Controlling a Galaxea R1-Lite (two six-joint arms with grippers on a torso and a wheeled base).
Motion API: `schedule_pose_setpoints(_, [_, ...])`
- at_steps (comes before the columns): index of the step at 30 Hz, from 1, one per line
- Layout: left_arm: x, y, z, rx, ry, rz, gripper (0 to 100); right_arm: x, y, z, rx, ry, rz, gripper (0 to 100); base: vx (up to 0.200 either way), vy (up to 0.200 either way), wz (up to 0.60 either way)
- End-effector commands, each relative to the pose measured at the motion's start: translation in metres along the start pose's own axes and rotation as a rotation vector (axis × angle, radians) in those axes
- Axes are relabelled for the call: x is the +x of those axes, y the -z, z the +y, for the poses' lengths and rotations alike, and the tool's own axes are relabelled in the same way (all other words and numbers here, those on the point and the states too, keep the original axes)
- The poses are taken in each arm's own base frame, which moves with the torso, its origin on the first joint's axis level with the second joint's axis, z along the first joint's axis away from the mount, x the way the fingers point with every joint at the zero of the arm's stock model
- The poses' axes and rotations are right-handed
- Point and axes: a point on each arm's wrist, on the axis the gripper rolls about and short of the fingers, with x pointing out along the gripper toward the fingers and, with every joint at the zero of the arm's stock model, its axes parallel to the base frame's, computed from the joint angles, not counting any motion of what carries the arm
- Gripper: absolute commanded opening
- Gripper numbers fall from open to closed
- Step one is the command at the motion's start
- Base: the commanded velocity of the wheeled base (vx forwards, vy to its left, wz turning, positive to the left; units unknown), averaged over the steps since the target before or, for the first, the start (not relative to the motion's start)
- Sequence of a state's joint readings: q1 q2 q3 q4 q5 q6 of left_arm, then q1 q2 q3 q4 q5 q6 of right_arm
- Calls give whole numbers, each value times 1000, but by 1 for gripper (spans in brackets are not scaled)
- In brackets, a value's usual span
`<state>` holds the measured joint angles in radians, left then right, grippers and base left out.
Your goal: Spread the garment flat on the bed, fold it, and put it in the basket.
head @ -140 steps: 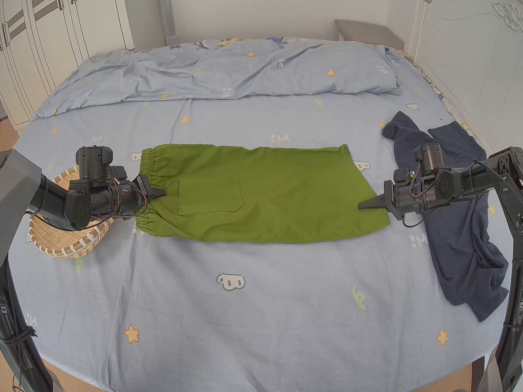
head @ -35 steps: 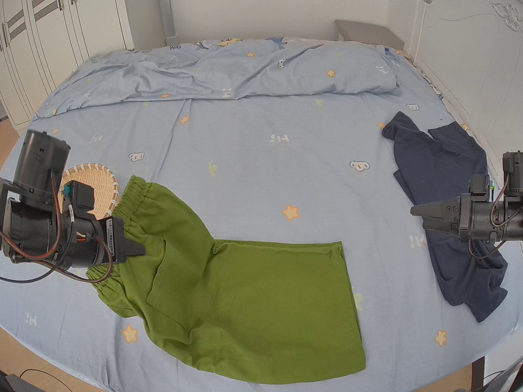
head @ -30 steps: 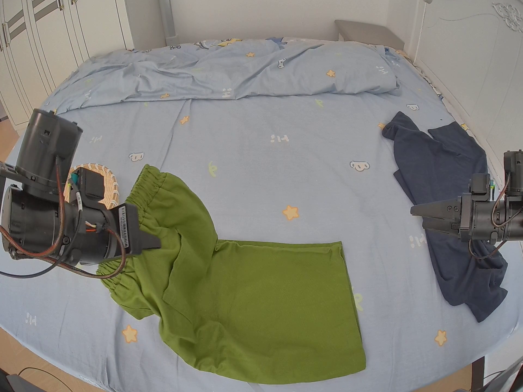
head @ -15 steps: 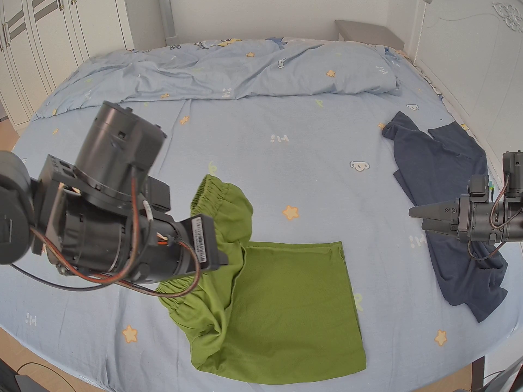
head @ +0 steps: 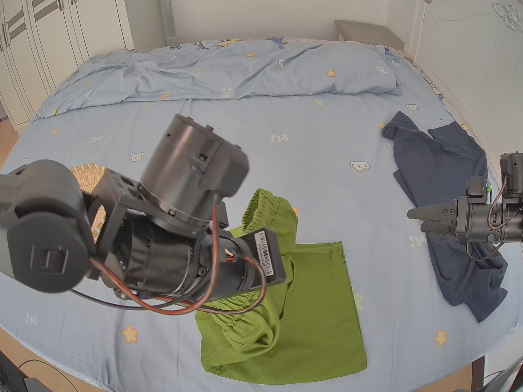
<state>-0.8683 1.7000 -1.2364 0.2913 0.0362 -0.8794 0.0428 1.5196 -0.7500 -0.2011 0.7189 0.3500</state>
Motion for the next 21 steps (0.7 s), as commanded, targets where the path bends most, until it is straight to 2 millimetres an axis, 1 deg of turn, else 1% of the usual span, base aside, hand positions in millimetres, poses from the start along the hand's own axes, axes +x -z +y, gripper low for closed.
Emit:
schedule_pose_setpoints(1, [13, 9, -6, 13, -6, 24, 0, 2, 1, -2, 4, 3, 5, 100, 0, 0, 0])
schedule_pose_setpoints(3, [20, 13, -9, 16, -14, 17, 0, 3, 0, -3, 9, 5, 10, 100, 0, 0, 0])
schedule_pose_setpoints(4, [28, 16, -11, 19, -21, 11, 0, 4, 1, -4, 11, 5, 12, 100, 0, 0, 0])
schedule_pose_setpoints(5, [28, 16, -11, 19, -21, 11, 0, 4, 1, -4, 11, 5, 12, 100, 0, 0, 0])
schedule_pose_setpoints(6, [39, 20, -13, 22, -31, 2, 0, 5, 1, -5, 13, 6, 14, 100, 0, 0, 0])
schedule_pose_setpoints(7, [45, 23, -15, 27, -31, 3, 0, 5, 1, -5, 15, 7, 16, 100, 0, 0, 0])
schedule_pose_setpoints(8, [45, 23, -15, 27, -31, 3, 0, 6, 1, -5, 15, 6, 17, 100, 0, 0, 0])
schedule_pose_setpoints(9, [50, 26, -18, 27, -18, 2, 0, 6, 1, -5, 12, 6, 16, 100, 0, 0, 0])
schedule_pose_setpoints(13, [52, 26, -20, 19, 1, -7, 0, 6, 1, -6, 14, 6, 19, 100, 0, 0, 0])
schedule_pose_setpoints(19, [52, 27, -21, 20, 9, -9, 0, 7, 2, -6, 16, 6, 23, 100, 0, 0, 0])
schedule_pose_setpoints(20, [52, 27, -21, 20, 8, -8, 100, 7, 2, -6, 16, 6, 23, 100, 0, 0, 0])
schedule_pose_setpoints(21, [52, 28, -21, 21, 10, -6, 100, 7, 1, -7, 17, 7, 22, 100, 0, 0, 0])
